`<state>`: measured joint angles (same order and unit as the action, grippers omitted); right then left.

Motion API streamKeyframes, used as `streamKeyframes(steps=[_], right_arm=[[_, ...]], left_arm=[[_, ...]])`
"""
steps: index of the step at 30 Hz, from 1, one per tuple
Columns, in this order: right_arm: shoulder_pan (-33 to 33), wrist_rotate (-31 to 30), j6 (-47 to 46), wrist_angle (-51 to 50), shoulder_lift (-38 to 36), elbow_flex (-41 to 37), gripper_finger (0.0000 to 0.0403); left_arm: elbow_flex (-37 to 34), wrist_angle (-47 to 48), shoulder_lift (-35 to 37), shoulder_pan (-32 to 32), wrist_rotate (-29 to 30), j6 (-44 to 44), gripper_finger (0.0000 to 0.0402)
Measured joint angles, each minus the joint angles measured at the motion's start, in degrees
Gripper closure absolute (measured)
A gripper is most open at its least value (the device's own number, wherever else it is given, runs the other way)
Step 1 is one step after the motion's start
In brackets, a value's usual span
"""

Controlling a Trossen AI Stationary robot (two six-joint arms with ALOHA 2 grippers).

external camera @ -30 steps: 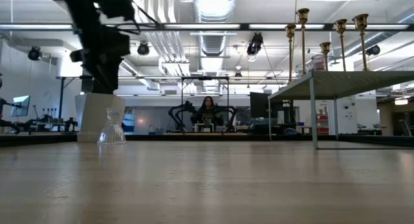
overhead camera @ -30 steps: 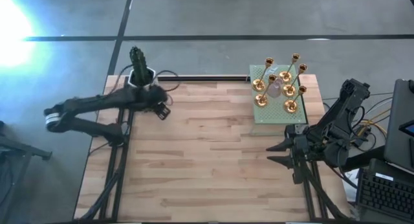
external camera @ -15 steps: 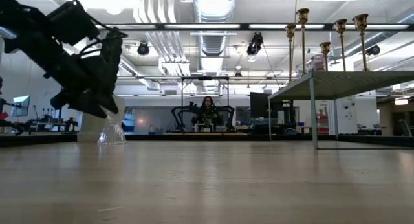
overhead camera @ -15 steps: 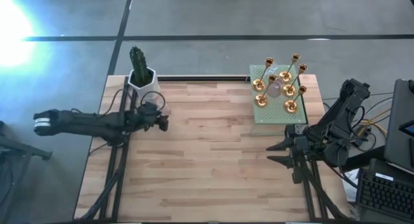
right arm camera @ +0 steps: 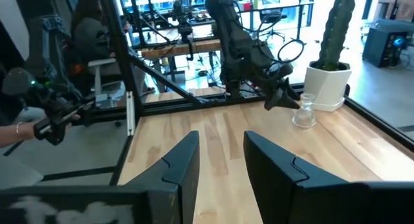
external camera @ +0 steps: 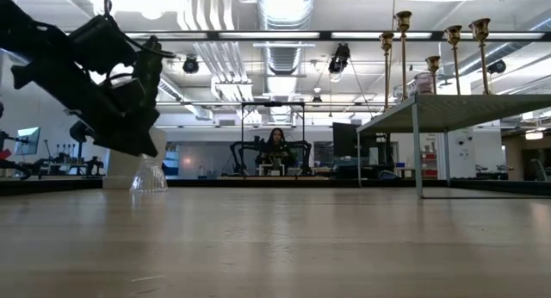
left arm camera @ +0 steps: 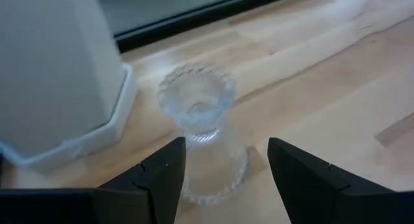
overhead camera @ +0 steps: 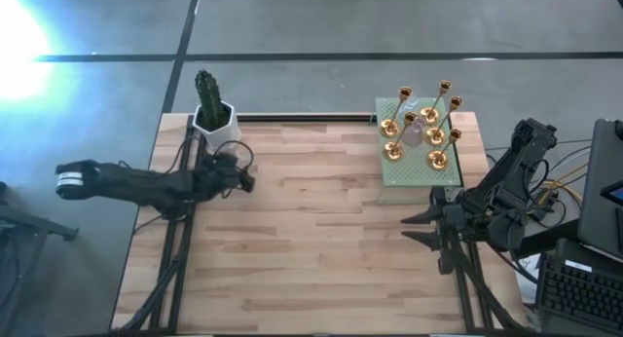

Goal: Pick & Place candle stick holders
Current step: Put the transparent glass candle holder on the shelf

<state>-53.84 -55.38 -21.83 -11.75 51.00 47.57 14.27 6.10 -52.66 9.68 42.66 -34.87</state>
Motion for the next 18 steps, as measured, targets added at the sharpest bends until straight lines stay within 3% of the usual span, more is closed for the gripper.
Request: streamKeyframes(steps=[18], right_arm=[[0.0, -0.3, 0.7, 0.0, 0.0, 0.0, 0.0279]], left_arm=[[-8.3, -42.5, -14.9, 4.6, -0.3, 16.7, 0.0177]])
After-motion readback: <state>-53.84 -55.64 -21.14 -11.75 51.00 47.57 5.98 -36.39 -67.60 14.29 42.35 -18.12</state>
